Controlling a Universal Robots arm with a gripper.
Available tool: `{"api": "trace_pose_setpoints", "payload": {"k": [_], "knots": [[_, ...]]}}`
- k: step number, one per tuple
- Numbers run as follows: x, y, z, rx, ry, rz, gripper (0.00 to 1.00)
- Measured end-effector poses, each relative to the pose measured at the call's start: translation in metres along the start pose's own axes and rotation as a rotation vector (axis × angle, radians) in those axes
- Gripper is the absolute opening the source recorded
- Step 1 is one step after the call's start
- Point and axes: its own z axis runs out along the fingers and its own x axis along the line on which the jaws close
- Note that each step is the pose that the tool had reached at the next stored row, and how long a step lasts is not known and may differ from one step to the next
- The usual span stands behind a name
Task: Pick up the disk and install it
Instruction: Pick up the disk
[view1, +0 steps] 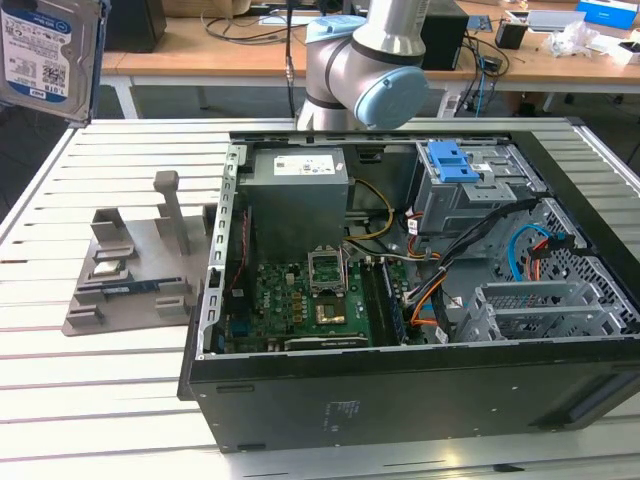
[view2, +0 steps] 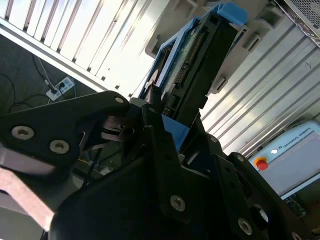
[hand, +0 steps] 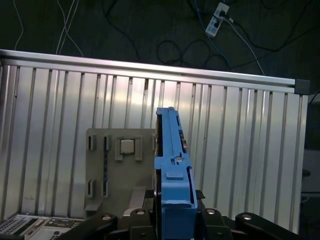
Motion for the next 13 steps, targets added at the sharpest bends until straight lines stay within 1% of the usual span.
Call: {"api": "trace_pose_setpoints", "payload": {"k": [1,2,3,4,11,12,13], "knots": [[-0.0001,0.0001,-0.0036,0.0,0.0,0.0,0.37],[-0.0002,0.0003,-0.0087,0.0,-0.0001,0.0,0.37],[-0.0002,0.0004,-0.0119,-0.0001,0.0,0.0,0.37],[-0.0002,0.0005,-0.013,-0.0001,-0.0001,0.0,0.37],[-0.0001,0.0001,-0.0131,0.0001,-0.0004,0.0,0.37],[0.0001,-0.0027,-0.0133,0.0,-0.0005,0.0,0.37],[0.0007,-0.0092,-0.0135,0.0001,-0.0005,0.0,0.37]]}}
